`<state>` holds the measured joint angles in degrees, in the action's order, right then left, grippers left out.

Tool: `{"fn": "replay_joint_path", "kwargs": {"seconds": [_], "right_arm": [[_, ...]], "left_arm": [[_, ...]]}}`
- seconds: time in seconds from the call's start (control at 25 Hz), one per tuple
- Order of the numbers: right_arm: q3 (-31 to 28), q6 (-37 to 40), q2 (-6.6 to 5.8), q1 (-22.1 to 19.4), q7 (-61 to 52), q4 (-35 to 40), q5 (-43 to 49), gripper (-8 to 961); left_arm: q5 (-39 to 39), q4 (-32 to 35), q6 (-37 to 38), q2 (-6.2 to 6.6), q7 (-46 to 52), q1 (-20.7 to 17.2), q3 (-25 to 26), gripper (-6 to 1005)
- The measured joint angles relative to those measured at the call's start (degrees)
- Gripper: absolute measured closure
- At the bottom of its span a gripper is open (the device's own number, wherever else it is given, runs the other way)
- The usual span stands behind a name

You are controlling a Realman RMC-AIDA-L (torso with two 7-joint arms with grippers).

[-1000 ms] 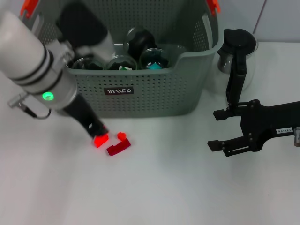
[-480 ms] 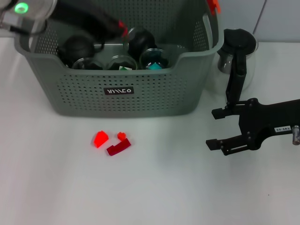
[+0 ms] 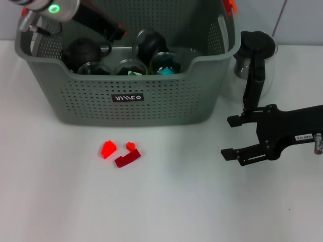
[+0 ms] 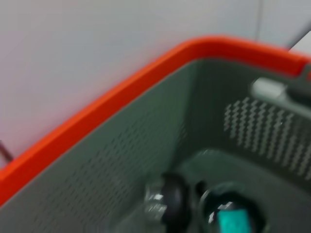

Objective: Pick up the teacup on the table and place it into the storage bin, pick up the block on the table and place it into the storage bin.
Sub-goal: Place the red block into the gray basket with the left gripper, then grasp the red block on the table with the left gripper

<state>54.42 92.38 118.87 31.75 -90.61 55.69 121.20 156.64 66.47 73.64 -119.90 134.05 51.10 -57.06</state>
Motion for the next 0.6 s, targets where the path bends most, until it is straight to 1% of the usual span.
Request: {"fn": "replay_joint_path", "kwargs": {"seconds": [0.04,0.08,0.12,0.28,0.4,0.52,0.6], "right_arm": [[0.0,0.0,0.01,0.0,0.0,0.0,0.0,38],[0.0,0.0,0.03,0.1,0.0,0.0,0.0,38],[0.0,0.0,0.05,0.1,0.0,0.0,0.0,38],[0.1,0.0,0.16,0.3,0.0,0.0,0.0,38],[0.0,0.0,0.16,0.3,0.0,0.0,0.0,38],[0.0,0.0,0.15,0.3,0.0,0.0,0.0,38],[0.0,0.0,0.14,0.3,0.0,0.0,0.0,38]], "left_arm": [[1.8,-1.8,-1.5,-0.2,0.4,0.7,0.0,829],[1.8,-1.8,-1.5,-0.2,0.4,0.7,0.0,828],[5.3,-5.5,-4.1,-0.81,0.9,2.4,-0.1,828],[6.2,-7.0,-5.2,-0.98,0.9,3.0,-0.1,826],[6.3,-7.2,-5.2,-1.0,1.0,3.0,0.0,689],[5.8,-5.4,-2.1,-1.14,0.9,2.6,0.1,550],[5.3,-2.0,1.2,-1.8,0.7,1.7,0.2,454]]}}
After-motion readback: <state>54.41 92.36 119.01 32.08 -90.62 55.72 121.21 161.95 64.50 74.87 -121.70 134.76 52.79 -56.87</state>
